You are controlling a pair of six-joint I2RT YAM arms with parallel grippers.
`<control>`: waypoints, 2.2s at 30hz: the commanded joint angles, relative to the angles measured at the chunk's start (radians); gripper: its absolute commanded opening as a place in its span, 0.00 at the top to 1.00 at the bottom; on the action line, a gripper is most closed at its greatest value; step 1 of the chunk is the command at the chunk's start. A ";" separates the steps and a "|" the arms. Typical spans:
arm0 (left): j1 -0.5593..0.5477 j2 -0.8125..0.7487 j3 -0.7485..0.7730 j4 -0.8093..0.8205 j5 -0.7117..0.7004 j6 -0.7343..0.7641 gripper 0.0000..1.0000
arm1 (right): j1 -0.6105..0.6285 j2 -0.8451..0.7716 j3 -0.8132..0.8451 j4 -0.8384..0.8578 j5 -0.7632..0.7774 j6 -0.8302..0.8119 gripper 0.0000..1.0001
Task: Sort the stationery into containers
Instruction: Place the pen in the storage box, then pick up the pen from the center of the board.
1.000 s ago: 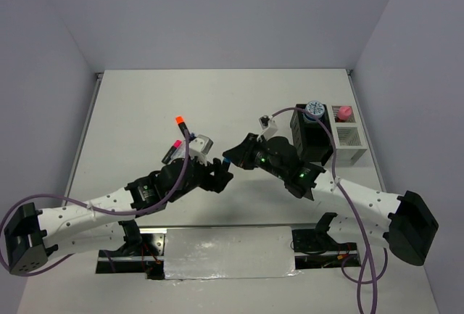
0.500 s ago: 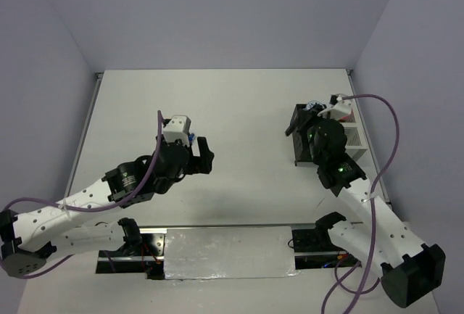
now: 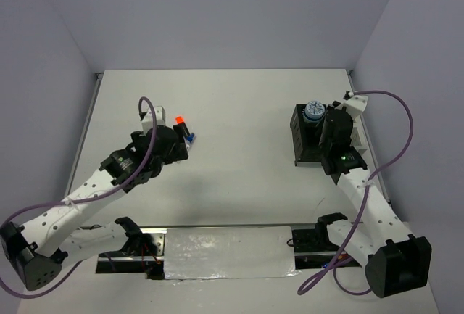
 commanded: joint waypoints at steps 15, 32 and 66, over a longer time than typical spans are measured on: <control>0.287 0.164 -0.051 0.198 0.160 0.103 0.01 | -0.017 -0.099 -0.053 -0.034 -0.173 0.093 0.00; 0.458 0.459 -0.048 0.210 0.277 0.071 0.06 | 0.087 -0.242 -0.073 -0.069 -0.631 0.083 0.00; 0.474 0.730 -0.051 0.311 0.373 0.123 0.35 | 0.304 -0.138 -0.027 -0.118 -0.606 0.121 0.00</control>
